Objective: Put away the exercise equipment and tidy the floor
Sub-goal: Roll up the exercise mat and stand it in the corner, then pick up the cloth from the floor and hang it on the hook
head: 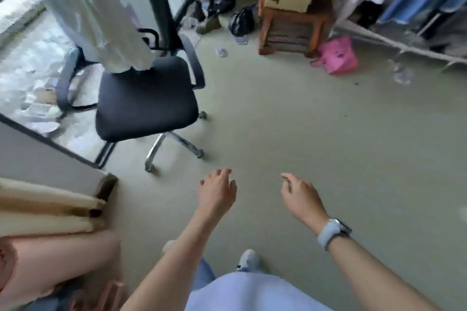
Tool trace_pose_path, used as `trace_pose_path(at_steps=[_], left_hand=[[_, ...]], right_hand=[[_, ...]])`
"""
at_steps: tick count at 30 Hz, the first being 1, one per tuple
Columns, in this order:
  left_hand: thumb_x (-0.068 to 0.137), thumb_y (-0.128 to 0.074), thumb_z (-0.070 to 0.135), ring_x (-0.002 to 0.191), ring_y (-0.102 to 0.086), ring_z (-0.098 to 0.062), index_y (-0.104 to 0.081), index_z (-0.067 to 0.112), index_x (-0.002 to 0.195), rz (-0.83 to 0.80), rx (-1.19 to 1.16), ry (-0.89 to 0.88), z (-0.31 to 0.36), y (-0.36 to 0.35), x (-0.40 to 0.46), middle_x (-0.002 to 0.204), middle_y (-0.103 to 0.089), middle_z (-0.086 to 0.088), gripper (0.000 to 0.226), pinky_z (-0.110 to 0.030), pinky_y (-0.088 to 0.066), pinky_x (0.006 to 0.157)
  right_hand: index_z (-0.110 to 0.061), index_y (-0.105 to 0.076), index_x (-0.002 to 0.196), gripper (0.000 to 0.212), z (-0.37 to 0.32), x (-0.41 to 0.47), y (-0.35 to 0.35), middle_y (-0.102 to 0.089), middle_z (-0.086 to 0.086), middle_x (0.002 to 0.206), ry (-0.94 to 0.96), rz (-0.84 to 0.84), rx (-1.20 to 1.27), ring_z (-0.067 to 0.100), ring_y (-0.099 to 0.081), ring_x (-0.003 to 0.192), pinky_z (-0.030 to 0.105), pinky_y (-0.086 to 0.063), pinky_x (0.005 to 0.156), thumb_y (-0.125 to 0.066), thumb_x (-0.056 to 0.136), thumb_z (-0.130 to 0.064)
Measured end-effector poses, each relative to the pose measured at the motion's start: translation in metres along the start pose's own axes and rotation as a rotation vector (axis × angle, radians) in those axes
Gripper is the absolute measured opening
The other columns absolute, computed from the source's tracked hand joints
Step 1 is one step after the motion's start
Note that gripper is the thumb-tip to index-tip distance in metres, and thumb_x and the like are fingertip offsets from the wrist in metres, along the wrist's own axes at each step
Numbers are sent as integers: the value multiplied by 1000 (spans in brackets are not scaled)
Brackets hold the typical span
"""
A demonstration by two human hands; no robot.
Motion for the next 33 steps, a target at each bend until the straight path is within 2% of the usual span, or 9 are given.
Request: trace_pose_path(at_steps=[6,10,14,23,33], left_hand=[[95,-40,31,125,-45,-26,-43,21,134,-215,157,-353,222,-89,-2,137,-49,-5,40,-38,-33,103],[95,-40,31,124,-48,-24,-44,22,133,-342,298,-546,341,-149,-7,136,-50,-4,40,-38,-33,104],[95,-41,30,123,-49,-25,-45,21,133,-394,393,-730,466,-205,-7,136,-50,-5,40,-39,-34,103],[95,-42,28,124,-47,-25,-46,19,132,-506,507,-1058,766,-327,-29,135,-49,-7,39,-39,-34,104],[96,-40,28,125,-47,-22,-44,18,132,-665,616,-1412,1032,-494,-164,134,-50,-6,38,-37,-35,104]], right_hand=[[-6,-57,119,32,219,-55,79,-61,16,123,-404,187,225,34,-54,114,40,-43,96,-43,91,-12],[-7,-57,119,31,328,-101,110,-62,14,121,-636,323,353,31,-55,115,41,-44,96,-43,92,-12],[-8,-56,120,32,427,-126,141,-63,15,118,-822,407,410,30,-57,112,38,-46,92,-42,92,-12],[-11,-51,127,36,648,-136,270,-58,12,126,-1115,578,578,30,-51,119,40,-41,100,-38,94,-15],[-9,-49,128,36,874,-247,358,-58,12,125,-1399,786,691,29,-52,116,37,-41,98,-35,95,-13]])
Point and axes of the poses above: each hand's wrist, its own x-axis towards the middle knuckle, its own y-axis out of the back of the hand, z = x × y, the point moved 10 cm from there along x, towards the middle knuckle
